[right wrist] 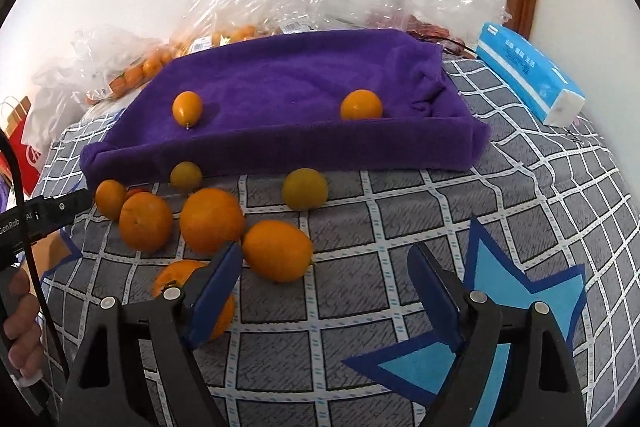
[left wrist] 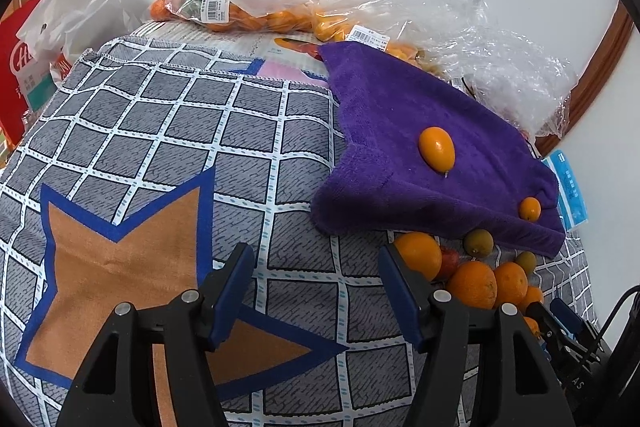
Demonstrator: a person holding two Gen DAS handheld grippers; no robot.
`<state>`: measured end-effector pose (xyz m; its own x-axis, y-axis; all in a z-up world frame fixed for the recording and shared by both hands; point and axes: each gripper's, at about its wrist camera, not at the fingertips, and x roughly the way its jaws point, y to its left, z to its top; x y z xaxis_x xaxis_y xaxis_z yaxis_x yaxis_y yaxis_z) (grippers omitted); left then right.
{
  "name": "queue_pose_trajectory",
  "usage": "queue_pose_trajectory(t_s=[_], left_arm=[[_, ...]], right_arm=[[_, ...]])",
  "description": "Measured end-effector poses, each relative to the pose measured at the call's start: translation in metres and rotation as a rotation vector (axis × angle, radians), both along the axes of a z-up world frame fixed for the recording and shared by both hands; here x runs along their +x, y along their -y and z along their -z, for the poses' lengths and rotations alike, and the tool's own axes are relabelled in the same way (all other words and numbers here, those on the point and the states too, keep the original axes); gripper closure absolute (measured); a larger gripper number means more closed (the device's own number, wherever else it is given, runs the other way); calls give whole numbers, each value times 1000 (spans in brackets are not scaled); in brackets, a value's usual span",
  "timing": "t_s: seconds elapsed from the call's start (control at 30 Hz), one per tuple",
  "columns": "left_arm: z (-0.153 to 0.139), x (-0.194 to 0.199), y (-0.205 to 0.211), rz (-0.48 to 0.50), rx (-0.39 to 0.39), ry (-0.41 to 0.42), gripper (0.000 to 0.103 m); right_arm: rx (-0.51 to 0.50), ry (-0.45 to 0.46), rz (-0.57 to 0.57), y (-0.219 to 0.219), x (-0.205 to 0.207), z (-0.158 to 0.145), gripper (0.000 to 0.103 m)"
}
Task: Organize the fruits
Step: 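Withdraw both open tools from the towel back toward the fruit cluster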
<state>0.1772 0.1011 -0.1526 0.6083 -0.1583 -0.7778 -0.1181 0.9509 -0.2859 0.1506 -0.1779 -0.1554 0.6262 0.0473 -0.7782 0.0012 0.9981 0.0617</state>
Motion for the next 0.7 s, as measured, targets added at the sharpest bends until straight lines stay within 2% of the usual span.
queue_pose_trajectory(t_s=[0.1, 0.2, 0.43, 0.53, 0.7], left_arm=[[0, 0, 0, -3, 3, 2, 40], [0, 0, 2, -1, 14, 6, 40], [0, -2, 4, 1, 36, 0, 40], [0, -8, 7, 2, 67, -5, 40], [0, -22, 12, 22, 52, -12, 40]], right_arm=[[-1, 17, -12, 0, -2, 0, 23], [6, 28, -20, -2, -4, 0, 30], [-13, 34, -27, -5, -6, -2, 34], [-41, 42, -33, -6, -10, -4, 38], [-83, 44, -61, -13, -16, 0, 46]])
